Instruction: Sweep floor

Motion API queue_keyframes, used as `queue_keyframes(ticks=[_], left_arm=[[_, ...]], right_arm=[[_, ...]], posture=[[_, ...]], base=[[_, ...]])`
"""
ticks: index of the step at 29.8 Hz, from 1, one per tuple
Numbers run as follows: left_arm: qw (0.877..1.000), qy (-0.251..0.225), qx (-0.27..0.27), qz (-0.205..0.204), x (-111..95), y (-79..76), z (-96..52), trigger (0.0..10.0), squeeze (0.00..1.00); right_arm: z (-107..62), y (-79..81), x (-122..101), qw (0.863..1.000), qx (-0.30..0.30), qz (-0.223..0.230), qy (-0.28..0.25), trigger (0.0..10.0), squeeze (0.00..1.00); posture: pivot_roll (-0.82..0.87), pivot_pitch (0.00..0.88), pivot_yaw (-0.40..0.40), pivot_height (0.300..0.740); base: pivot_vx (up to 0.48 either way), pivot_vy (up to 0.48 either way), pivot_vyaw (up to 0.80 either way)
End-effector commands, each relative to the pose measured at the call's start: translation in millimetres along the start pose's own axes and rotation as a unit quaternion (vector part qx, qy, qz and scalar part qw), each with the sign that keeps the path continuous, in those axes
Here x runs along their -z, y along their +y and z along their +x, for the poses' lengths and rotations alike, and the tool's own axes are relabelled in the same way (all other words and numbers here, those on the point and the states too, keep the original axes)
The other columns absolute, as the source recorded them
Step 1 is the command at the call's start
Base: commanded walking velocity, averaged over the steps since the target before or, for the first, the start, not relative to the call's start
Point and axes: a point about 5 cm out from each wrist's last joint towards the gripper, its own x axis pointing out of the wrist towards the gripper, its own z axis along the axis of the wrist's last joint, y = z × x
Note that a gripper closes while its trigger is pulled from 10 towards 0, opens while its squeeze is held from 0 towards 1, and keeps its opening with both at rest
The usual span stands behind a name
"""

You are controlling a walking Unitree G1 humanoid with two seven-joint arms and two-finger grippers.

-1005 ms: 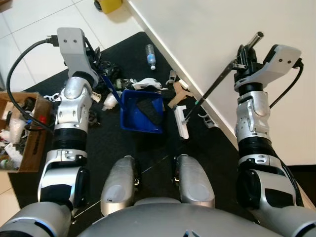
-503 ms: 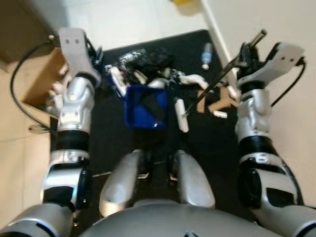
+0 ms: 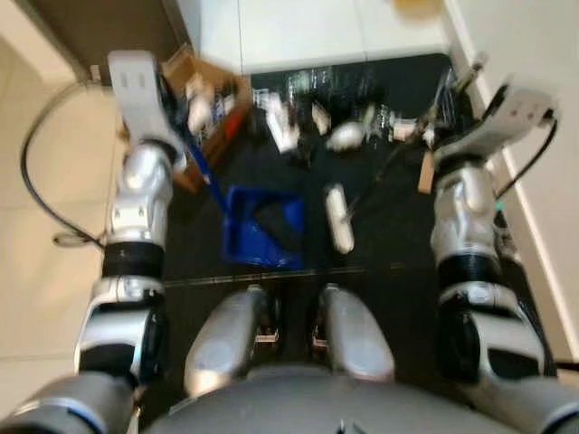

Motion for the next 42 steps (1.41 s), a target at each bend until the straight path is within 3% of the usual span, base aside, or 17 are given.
queue_keyframes(ticks=[1,24,35,36,37,38,42], left_arm=[[1.000,-0.027,0.000,-0.004,-12.0,1.8,1.9,10.0,0.00],[0.999,-0.024,-0.018,0.015,-11.1,4.6,3.4,10.0,0.00],[0.997,-0.060,-0.033,0.019,-22.9,7.8,4.6,10.0,0.00],[0.995,-0.099,-0.027,0.019,-38.0,6.6,3.7,10.0,0.00],[0.995,-0.099,-0.027,0.019,-38.0,6.6,3.7,10.0,0.00],[0.989,-0.145,-0.030,0.014,-58.0,9.0,3.2,10.0,0.00],[0.980,-0.192,-0.055,0.002,-85.8,21.0,5.2,10.0,0.00]], right_arm=[[4.9,3.4,-9.1,1.000,-0.006,0.002,-0.023,10.0,0.00],[4.0,4.0,-8.5,1.000,-0.008,0.003,-0.024,10.0,0.00],[6.3,6.1,-12.9,0.999,-0.015,-0.001,-0.035,10.0,0.00],[8.6,7.7,-22.5,0.998,-0.021,-0.021,-0.058,10.0,0.00],[8.6,7.7,-22.5,0.998,-0.021,-0.021,-0.058,10.0,0.00],[11.6,8.9,-33.2,0.996,-0.025,-0.038,-0.080,10.0,0.00],[15.6,8.2,-43.3,0.994,-0.028,-0.051,-0.097,10.0,0.00]], posture=[[0.06,0.029,0.024,0.740],[0.05,0.033,0.023,0.740],[0.05,0.026,0.022,0.740],[0.06,0.023,0.022,0.740],[0.06,0.023,0.022,0.740],[0.06,0.022,0.023,0.740],[0.06,0.020,0.021,0.740]], base=[[0.000,0.000,0.00],[0.000,0.000,0.00],[0.000,0.000,0.00],[0.000,0.000,0.00],[0.000,0.000,0.00],[0.000,0.000,0.00],[0.000,0.000,0.00]])
